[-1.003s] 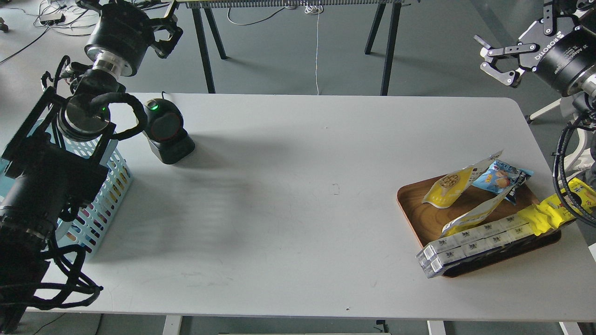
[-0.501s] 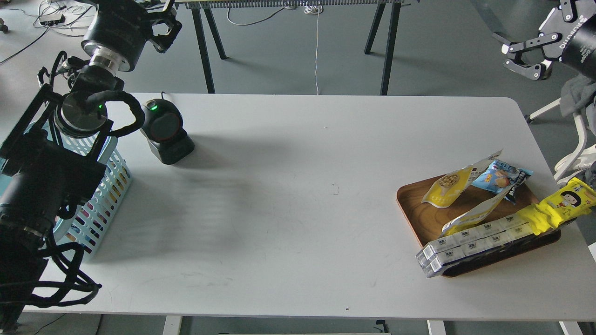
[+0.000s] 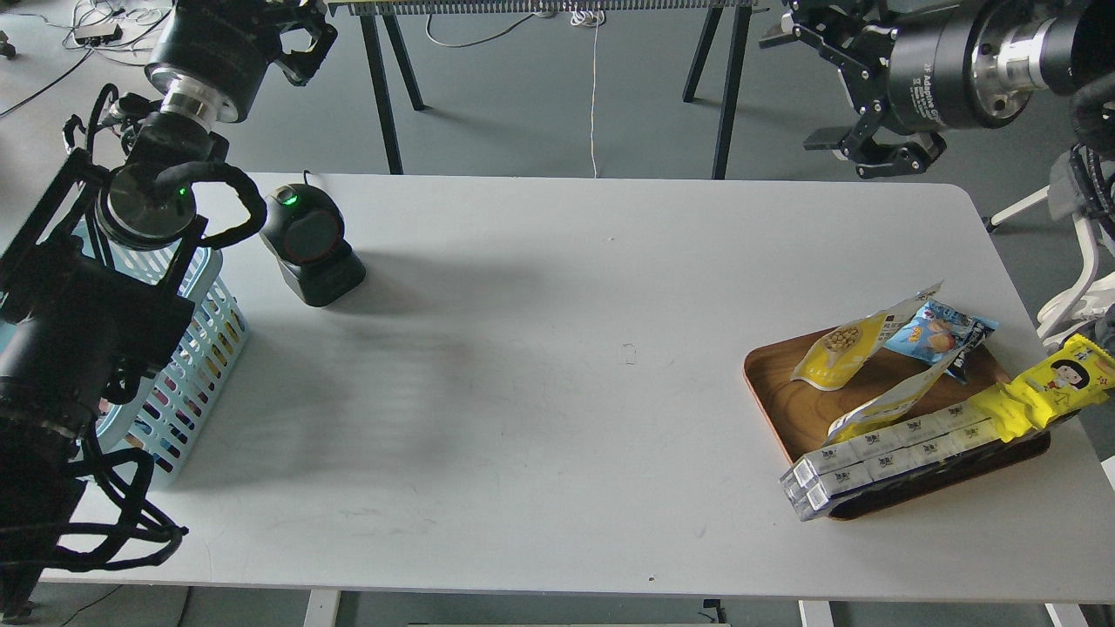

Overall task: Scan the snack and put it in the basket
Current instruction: 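Raise the right gripper and move it over the wooden snack tray, then lower the right gripper onto the yellow snack pouch and grasp it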

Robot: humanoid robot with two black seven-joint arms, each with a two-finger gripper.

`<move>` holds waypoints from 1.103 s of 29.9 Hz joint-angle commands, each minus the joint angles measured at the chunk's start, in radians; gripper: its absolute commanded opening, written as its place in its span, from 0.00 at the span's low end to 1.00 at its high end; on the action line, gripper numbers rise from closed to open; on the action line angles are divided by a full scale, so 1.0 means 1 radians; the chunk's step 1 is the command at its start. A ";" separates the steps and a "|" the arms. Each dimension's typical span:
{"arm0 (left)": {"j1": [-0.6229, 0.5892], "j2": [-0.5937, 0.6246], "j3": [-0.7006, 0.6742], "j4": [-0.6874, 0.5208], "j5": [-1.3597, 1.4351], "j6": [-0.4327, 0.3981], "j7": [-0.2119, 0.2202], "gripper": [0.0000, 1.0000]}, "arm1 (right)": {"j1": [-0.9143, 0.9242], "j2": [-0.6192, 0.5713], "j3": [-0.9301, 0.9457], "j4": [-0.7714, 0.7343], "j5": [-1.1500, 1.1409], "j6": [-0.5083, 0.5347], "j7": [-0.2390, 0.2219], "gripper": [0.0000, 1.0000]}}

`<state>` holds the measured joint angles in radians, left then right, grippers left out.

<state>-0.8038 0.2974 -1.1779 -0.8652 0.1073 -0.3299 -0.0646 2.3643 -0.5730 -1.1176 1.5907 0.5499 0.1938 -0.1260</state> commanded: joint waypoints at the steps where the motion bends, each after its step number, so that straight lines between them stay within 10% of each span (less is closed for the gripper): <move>1: 0.001 0.000 -0.002 0.000 0.000 0.000 0.000 1.00 | 0.041 0.045 -0.065 0.080 0.024 -0.054 -0.130 0.99; 7: 0.005 0.000 -0.003 0.000 0.000 0.000 -0.001 1.00 | 0.052 0.044 -0.151 0.117 0.097 -0.135 -0.219 0.99; 33: 0.012 0.032 -0.011 0.009 -0.009 -0.047 -0.037 1.00 | -0.237 0.045 -0.022 0.023 0.099 -0.297 -0.213 0.98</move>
<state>-0.7919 0.3311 -1.1901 -0.8571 0.0981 -0.3777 -0.1012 2.1528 -0.5319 -1.1617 1.6341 0.6472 -0.0950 -0.3373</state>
